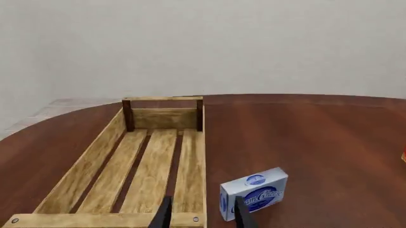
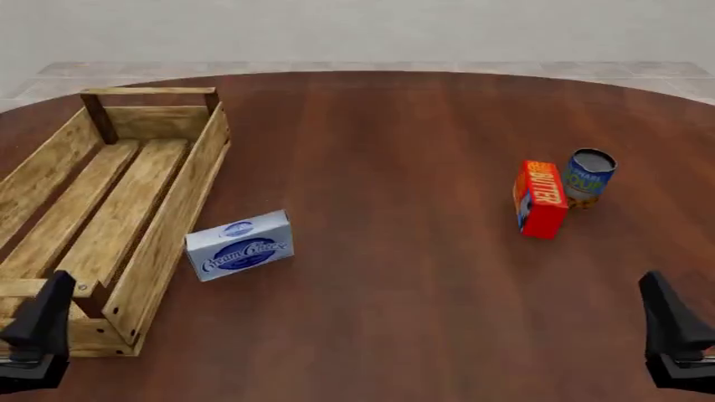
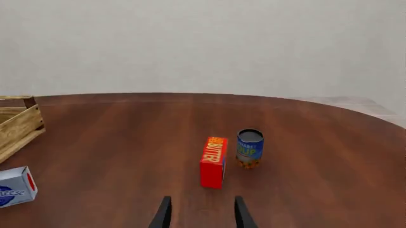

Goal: Pick up the cream cheese and put it in the tray.

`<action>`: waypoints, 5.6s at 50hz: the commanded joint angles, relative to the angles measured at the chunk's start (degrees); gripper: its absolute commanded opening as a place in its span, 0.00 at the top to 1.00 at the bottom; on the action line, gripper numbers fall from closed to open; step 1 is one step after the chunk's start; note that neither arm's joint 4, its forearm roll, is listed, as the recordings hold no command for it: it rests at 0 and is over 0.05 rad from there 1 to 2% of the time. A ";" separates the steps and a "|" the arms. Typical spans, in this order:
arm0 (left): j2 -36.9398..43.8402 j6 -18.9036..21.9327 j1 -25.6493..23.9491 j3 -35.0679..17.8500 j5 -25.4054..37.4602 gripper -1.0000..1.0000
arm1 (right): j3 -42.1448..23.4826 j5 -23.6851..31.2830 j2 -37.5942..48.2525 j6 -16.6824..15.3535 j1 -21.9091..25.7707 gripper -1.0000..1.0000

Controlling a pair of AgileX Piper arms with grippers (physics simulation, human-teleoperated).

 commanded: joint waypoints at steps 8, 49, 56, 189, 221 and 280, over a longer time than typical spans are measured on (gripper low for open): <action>1.16 -0.65 -2.10 -1.40 1.46 0.00 | -0.30 0.17 -0.32 -0.66 0.02 0.00; 21.01 0.76 -11.12 -21.67 8.57 0.00 | -0.11 0.12 -0.12 -0.23 -0.01 0.00; 28.73 -0.15 -14.71 -24.83 7.80 0.00 | -0.10 0.03 -0.20 -0.46 0.01 0.00; 71.02 38.26 -21.55 -37.87 9.39 0.00 | -0.11 0.18 0.07 0.11 -0.04 0.00; 83.55 37.78 -17.94 -44.65 12.18 0.00 | -0.18 0.27 0.01 0.06 -0.04 0.00; 91.49 41.67 -14.74 -44.67 9.46 0.00 | -0.15 0.16 0.00 -0.07 0.00 0.00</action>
